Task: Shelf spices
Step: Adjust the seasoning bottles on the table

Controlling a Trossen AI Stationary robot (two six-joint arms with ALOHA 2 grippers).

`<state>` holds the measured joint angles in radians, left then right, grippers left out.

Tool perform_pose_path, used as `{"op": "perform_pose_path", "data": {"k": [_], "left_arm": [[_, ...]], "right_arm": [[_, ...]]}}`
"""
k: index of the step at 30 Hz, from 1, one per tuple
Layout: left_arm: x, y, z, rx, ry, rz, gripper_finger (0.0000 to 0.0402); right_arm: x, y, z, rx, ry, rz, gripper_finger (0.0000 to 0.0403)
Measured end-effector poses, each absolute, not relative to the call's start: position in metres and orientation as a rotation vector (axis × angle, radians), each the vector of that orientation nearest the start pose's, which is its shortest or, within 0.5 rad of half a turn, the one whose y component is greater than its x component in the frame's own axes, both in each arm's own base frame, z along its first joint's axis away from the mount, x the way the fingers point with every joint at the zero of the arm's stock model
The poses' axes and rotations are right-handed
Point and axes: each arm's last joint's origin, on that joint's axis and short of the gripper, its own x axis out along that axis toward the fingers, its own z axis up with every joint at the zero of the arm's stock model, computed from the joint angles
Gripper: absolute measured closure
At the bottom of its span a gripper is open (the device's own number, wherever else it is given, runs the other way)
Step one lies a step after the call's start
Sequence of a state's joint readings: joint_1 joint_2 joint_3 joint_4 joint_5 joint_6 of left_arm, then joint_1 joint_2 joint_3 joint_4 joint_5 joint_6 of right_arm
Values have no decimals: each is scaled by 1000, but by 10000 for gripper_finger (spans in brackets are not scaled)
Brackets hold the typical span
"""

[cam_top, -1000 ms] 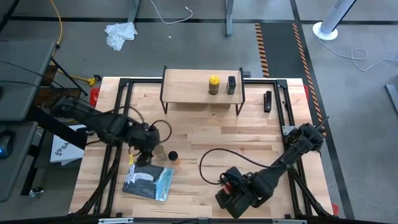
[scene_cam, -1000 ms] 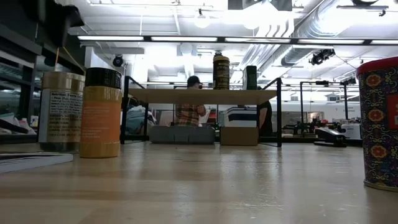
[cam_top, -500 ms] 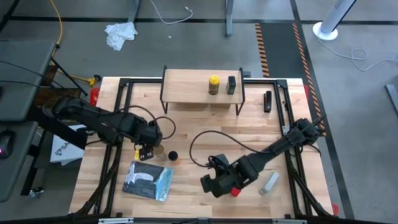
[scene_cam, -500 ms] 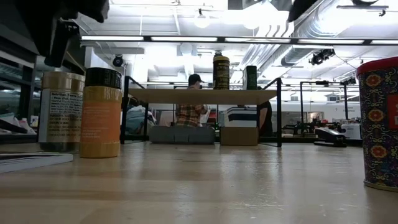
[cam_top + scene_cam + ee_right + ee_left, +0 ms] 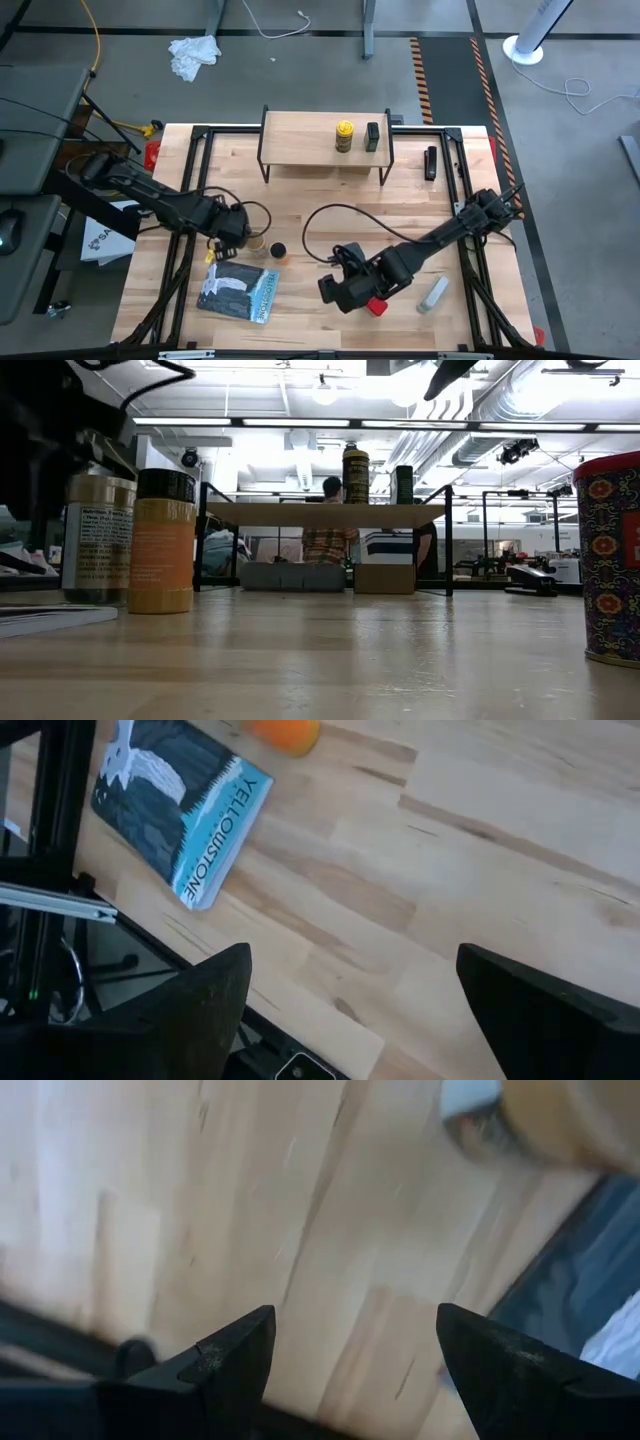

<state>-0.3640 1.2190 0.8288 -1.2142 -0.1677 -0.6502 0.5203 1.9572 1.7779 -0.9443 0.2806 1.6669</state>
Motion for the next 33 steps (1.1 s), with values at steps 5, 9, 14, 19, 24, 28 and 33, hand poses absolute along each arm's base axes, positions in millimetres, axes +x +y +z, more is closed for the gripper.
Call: {"op": "perform_pose_path", "data": {"k": [5, 9, 14, 19, 24, 28, 33], "left_arm": [[174, -57, 211, -140, 1421, 332, 130], [181, -51, 211, -188, 1377, 352, 143], [191, -45, 212, -249, 1314, 328, 161], [208, -51, 213, -340, 1198, 224, 174], [223, -58, 214, -414, 1091, 171, 181], [222, -59, 220, -415, 1103, 145, 185], [213, -58, 243, -285, 1084, 68, 186]], "right_arm": [[366, 191, 277, 1069, 887, -665, 54], [368, 187, 277, 1064, 884, -669, 54], [369, 184, 277, 1060, 883, -671, 54], [369, 184, 277, 1038, 889, -658, 54], [369, 184, 277, 1038, 889, -658, 54], [369, 184, 277, 1016, 895, -645, 54], [369, 185, 277, 977, 909, -620, 54]]}}
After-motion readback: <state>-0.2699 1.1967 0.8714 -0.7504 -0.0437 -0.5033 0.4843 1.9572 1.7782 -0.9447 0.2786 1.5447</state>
